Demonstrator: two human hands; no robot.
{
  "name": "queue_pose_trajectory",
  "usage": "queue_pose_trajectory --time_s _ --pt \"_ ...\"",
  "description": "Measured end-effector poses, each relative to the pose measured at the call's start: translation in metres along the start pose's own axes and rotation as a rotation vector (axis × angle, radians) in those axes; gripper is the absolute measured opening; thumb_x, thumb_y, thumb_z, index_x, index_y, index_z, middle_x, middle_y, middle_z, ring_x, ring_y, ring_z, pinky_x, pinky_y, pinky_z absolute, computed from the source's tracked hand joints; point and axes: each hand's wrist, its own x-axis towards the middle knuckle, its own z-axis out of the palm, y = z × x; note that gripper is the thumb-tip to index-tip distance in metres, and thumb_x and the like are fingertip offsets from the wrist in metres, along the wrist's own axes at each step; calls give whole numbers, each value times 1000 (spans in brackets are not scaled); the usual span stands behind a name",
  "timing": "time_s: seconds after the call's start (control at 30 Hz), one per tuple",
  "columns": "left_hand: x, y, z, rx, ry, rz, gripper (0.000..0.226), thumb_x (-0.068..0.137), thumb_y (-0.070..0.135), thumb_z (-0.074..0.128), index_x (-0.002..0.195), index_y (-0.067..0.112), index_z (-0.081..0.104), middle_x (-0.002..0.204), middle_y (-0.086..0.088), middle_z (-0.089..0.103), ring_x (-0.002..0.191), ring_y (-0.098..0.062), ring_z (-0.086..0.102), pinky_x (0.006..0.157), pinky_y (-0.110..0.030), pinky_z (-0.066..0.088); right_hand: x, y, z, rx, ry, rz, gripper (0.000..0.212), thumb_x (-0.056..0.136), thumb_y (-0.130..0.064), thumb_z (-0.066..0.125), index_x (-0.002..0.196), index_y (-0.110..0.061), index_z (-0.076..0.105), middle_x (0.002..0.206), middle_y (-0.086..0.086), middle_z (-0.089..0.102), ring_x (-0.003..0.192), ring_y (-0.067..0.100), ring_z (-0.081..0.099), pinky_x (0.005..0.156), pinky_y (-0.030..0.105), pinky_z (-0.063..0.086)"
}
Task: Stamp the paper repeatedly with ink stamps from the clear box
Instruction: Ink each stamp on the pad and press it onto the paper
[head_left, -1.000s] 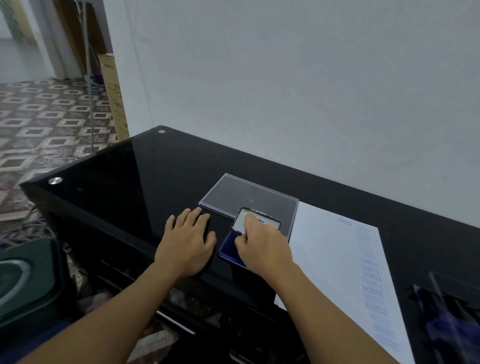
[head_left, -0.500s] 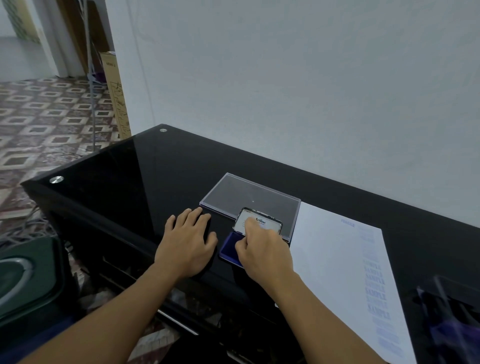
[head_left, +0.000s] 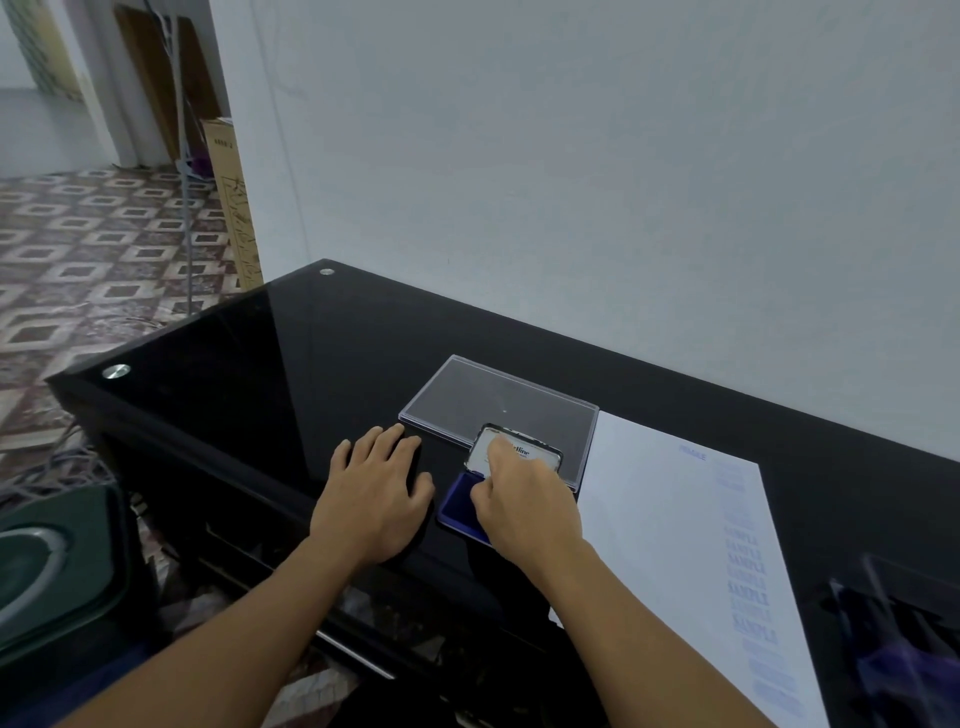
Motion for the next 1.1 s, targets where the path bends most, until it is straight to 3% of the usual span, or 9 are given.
queue_pose_trajectory --time_s 0.2,0.37,0.47,0.67,0.83,0.97,1.1 --pt "0 0 1 3 -11 2 57 100 48 33 153 27 29 163 3 21 151 -18 11 122 -44 6 -6 0 2 -1 18 -4 9 102 -28 44 99 -25 36 101 5 71 90 25 67 65 30 51" --pt "0 -1 1 7 -26 1 58 101 48 31 154 26 27 164 2 18 152 -18 8 123 -45 5 -9 -2 -4 10 -10 2 11 102 -27 42 97 -25 33 100 7 70 81 24 62 62 30 45" --pt "1 -1 1 6 -60 -1 58 101 48 30 155 26 23 165 2 15 152 -18 6 123 -45 3 -9 -2 -10 18 -39 -8 5 102 -25 44 102 -22 40 104 8 70 87 25 63 64 30 45" --pt "5 6 -13 -119 -80 -29 57 101 42 38 154 22 29 164 1 17 152 -19 7 122 -49 4 -10 8 -21 46 1 52 17 103 -32 45 116 -21 47 114 5 70 95 22 67 74 34 59" --pt "14 37 -28 -139 -43 78 54 102 39 38 152 20 31 163 -2 21 151 -19 12 121 -47 9 -18 37 -42 25 35 87 16 104 -33 45 94 -22 39 106 6 68 79 18 61 53 26 46" --pt "27 72 -30 -152 -69 182 55 102 39 36 152 19 31 163 -4 21 151 -20 13 123 -46 12 -24 68 -59 12 66 165 17 100 -29 46 89 -16 44 81 4 61 72 24 59 60 38 49" --pt "40 113 -24 -128 -88 268 54 101 37 36 150 16 34 161 -4 26 149 -21 18 121 -46 16 -28 103 -75 2 64 256 17 98 -28 49 88 -14 47 76 3 60 71 25 61 63 42 53"
